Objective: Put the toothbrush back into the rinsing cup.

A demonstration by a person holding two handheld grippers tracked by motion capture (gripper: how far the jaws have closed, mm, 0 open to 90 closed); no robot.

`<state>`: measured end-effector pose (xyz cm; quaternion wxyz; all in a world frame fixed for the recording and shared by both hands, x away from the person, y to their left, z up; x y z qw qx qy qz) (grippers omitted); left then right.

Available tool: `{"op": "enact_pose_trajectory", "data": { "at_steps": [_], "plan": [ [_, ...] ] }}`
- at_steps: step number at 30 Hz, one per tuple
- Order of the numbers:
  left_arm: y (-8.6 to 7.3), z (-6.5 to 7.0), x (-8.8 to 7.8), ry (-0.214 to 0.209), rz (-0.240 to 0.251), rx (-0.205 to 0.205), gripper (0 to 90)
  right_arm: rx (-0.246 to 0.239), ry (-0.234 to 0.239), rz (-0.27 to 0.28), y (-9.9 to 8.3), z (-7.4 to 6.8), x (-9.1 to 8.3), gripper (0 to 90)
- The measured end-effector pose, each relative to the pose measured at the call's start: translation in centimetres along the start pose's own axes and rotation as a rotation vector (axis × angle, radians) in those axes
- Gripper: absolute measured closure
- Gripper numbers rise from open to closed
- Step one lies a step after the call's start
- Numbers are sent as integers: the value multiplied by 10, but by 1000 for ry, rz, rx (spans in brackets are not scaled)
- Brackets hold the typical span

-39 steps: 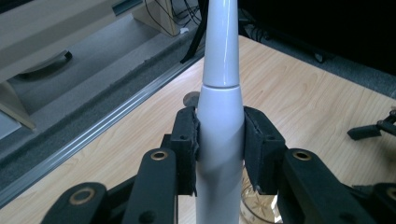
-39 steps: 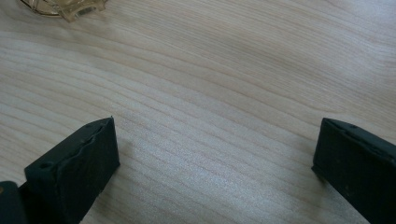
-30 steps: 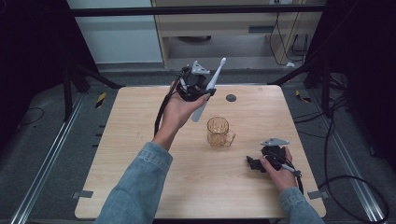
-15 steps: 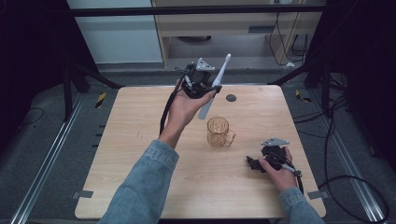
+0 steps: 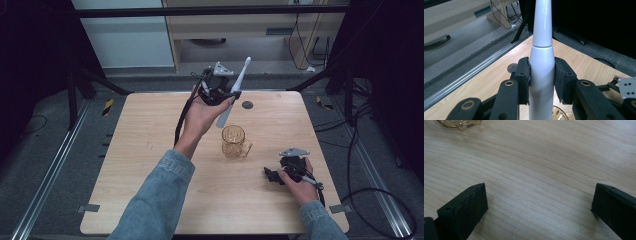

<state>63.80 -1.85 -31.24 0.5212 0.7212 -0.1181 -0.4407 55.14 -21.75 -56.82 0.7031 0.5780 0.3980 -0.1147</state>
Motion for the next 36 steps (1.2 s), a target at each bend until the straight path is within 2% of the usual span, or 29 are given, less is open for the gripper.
{"op": "enact_pose_trajectory", "data": {
  "at_steps": [21,36],
  "plan": [
    [4,10,3,-10,20,4,671,0,1,0,0,0,0,4],
    [4,21,10,-36,25,2,671,0,1,0,0,0,0,4]
  ]
}}
Point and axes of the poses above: each handheld gripper's, and its own axes: x roughly forward along the jaws, y roughly out of its top, z roughly to its right, the point moved 8 cm from there along x, roughly forward along the jaws
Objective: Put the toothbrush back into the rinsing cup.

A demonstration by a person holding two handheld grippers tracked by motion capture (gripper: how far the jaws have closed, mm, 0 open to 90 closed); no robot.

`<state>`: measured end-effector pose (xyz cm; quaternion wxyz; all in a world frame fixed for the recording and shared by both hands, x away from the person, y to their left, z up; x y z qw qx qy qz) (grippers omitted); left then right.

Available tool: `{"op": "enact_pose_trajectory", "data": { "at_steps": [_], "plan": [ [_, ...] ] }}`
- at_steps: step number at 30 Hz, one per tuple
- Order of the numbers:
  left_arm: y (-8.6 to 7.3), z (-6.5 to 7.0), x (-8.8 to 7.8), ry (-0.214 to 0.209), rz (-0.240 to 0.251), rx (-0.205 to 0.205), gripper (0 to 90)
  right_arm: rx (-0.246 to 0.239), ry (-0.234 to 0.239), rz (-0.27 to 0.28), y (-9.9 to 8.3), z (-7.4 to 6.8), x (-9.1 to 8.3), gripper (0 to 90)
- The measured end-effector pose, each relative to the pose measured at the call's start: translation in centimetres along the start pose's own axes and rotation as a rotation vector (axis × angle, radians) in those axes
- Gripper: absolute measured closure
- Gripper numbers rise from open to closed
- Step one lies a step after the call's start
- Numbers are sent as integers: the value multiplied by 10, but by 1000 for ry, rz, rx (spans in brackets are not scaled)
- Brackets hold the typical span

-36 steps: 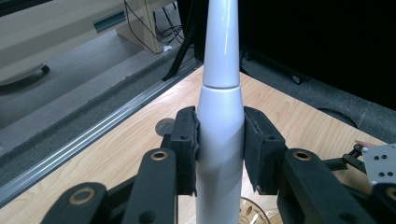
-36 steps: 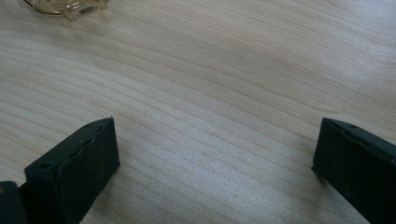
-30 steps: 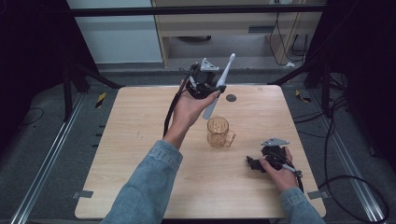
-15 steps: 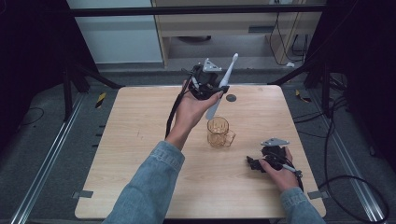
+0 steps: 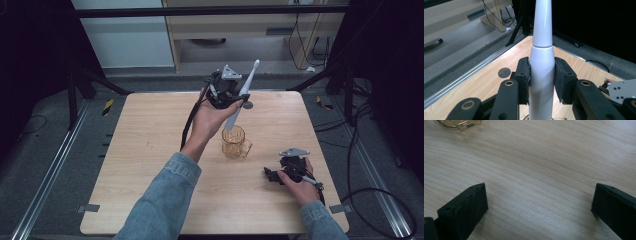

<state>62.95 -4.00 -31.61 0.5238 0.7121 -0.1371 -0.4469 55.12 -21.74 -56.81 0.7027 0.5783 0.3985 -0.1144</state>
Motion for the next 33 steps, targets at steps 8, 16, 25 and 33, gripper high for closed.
{"op": "enact_pose_trajectory", "data": {
  "at_steps": [8,16,25,33],
  "plan": [
    [-2,3,3,-7,-4,5,671,-1,0,0,0,0,0,4],
    [-5,4,6,-14,-2,2,671,-1,0,-1,0,0,0,4],
    [-18,6,25,-14,-33,16,671,3,1,-1,0,0,0,4],
    [-26,3,36,-21,-30,4,671,2,1,-1,0,0,0,4]
  ]
}}
Point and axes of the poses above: each handheld gripper's, and its own axes: x roughly forward along the jaws, y roughly out of its top, z roughly to its right, the point moved 8 cm from there along x, roughly forward along the jaws
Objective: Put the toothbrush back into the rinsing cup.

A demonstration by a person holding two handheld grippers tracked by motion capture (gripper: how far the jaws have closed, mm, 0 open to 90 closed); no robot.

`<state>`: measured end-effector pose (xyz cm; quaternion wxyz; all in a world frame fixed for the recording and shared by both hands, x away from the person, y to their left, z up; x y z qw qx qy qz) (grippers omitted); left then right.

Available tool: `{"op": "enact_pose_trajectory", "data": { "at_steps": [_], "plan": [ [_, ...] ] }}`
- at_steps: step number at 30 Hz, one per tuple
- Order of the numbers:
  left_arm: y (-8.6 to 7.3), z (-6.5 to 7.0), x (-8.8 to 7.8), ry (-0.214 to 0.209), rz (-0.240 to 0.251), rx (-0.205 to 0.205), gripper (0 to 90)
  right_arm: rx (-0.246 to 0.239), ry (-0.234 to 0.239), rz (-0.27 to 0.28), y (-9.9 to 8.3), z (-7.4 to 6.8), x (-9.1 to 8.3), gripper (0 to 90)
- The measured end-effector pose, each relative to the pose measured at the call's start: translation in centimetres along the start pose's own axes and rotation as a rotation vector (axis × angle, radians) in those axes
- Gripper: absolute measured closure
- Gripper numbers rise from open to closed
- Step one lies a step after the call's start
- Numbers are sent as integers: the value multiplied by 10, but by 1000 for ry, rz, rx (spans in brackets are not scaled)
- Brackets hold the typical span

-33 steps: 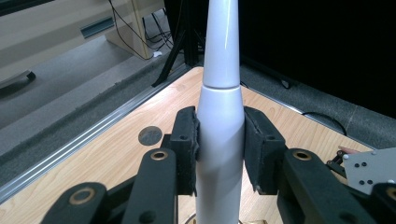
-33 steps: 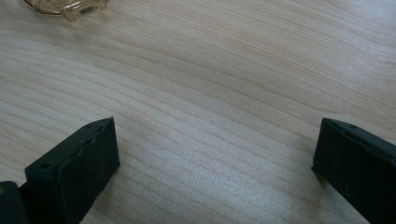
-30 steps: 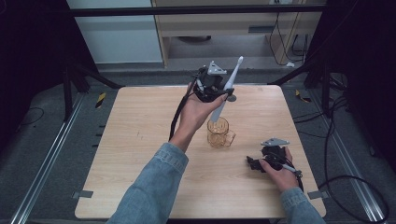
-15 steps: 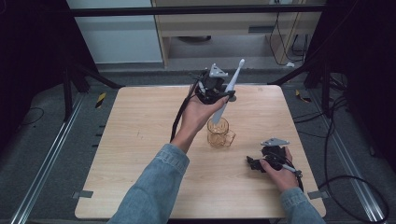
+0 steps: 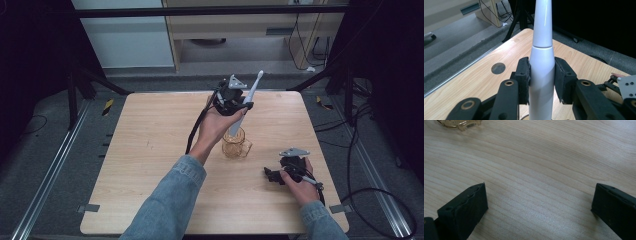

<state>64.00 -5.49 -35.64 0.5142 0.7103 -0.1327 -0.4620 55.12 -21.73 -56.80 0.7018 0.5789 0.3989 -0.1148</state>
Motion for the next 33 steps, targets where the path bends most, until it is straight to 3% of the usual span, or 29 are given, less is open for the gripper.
{"op": "enact_pose_trajectory", "data": {
  "at_steps": [12,29,31,33],
  "plan": [
    [-14,-5,6,27,2,-8,671,-1,5,0,0,0,0,4],
    [-27,-4,13,16,13,-21,671,-10,9,3,0,0,0,4],
    [-28,-4,14,20,14,-20,671,11,18,-3,0,-2,-1,3],
    [-29,-4,15,19,16,-25,671,-9,9,4,0,0,0,4]
  ]
}}
Point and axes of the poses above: each handheld gripper's, and its own axes: x roughly forward along the jaws, y roughly out of its top, z roughly to its right, the point moved 8 cm from there along x, roughly forward along the jaws
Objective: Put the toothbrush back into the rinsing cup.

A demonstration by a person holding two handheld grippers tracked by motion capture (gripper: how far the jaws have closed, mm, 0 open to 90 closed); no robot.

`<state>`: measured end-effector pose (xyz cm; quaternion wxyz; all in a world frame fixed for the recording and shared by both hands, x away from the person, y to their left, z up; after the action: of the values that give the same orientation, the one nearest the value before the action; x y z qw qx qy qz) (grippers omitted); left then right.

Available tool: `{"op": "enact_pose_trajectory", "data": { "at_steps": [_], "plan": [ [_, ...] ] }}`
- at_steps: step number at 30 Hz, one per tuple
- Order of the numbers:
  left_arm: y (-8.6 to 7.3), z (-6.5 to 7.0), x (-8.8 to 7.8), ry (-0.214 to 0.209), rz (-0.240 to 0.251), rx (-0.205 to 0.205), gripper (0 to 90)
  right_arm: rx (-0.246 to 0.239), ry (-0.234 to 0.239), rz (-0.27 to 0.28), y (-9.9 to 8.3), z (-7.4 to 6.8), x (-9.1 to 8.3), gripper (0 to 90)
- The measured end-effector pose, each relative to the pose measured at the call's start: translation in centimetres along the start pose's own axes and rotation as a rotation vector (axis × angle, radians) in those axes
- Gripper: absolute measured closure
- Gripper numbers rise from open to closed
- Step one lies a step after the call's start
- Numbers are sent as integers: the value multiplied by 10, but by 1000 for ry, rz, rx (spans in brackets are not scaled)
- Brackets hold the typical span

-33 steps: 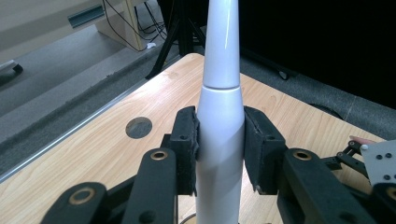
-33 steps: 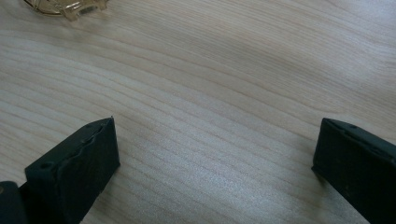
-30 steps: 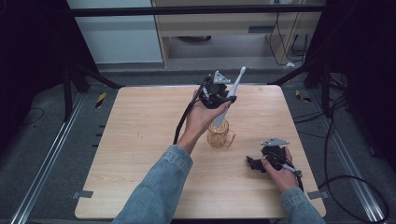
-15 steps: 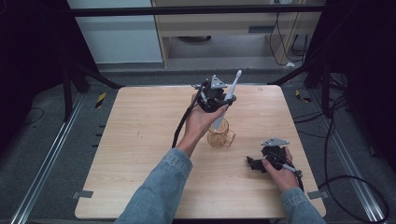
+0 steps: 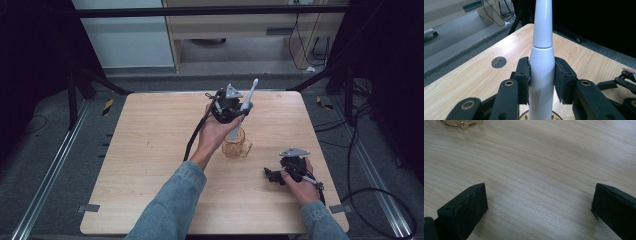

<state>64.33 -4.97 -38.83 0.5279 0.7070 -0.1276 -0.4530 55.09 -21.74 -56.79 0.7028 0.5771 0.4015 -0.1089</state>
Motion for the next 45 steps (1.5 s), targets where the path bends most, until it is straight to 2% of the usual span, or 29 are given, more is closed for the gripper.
{"op": "enact_pose_trajectory", "data": {
  "at_steps": [19,25,45],
  "plan": [
    [-14,0,4,-10,-6,-5,671,0,0,1,0,0,0,4],
    [-16,3,4,-12,-11,9,671,-2,0,0,0,0,0,4],
    [-27,0,7,-11,-26,-1,671,1,1,1,0,0,0,4]
  ]
}}
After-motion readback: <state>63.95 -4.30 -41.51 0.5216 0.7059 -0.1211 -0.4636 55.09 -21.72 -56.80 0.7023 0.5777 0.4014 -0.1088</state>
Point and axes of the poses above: each handheld gripper's, and its own axes: x roughly forward along the jaws, y roughly out of its top, z roughly to its right, the point moved 8 cm from there along x, roughly forward along the jaws
